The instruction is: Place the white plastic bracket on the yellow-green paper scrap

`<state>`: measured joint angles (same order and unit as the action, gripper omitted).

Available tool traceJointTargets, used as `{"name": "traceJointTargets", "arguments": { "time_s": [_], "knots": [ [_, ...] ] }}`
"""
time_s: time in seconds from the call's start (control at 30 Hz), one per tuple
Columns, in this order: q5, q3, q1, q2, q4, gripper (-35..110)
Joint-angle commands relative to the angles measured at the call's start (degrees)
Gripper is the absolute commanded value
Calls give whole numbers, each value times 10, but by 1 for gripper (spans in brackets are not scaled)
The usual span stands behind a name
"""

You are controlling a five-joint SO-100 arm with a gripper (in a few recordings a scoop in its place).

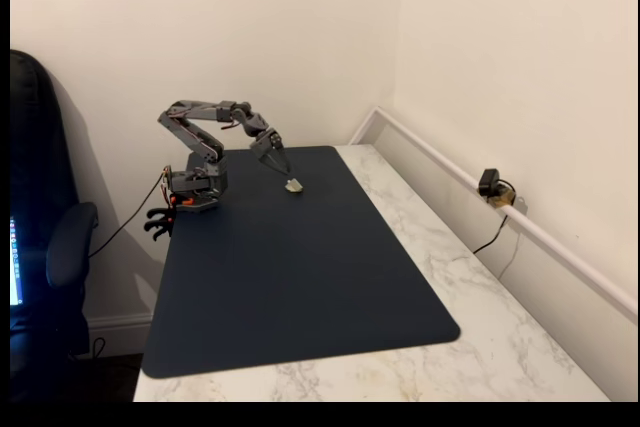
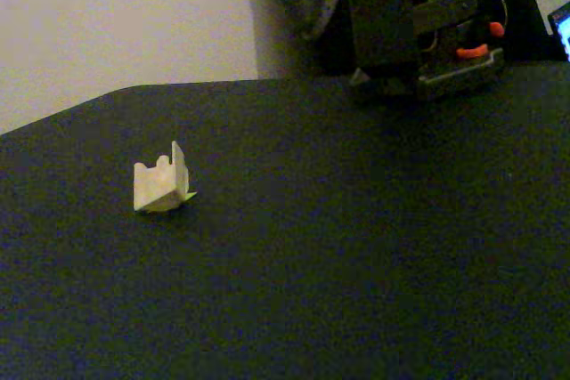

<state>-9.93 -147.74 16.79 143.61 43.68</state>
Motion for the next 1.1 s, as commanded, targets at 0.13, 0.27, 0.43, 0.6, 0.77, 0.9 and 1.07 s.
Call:
{"name": "traceJointTargets", "arguments": {
  "time_s": [0.13,0.27,0.43,0.6,0.77,0.9,1.07],
  "knots": [
    [38,-135,-34,193,-16,0],
    [40,-189,-54,301,26,0],
    [54,-245,-69,446,97,0],
    [58,-262,-64,457,102,0],
    [60,-273,-62,457,100,0],
    [109,-283,-47,457,92,0],
    [102,-279,-47,457,105,0]
  ]
}}
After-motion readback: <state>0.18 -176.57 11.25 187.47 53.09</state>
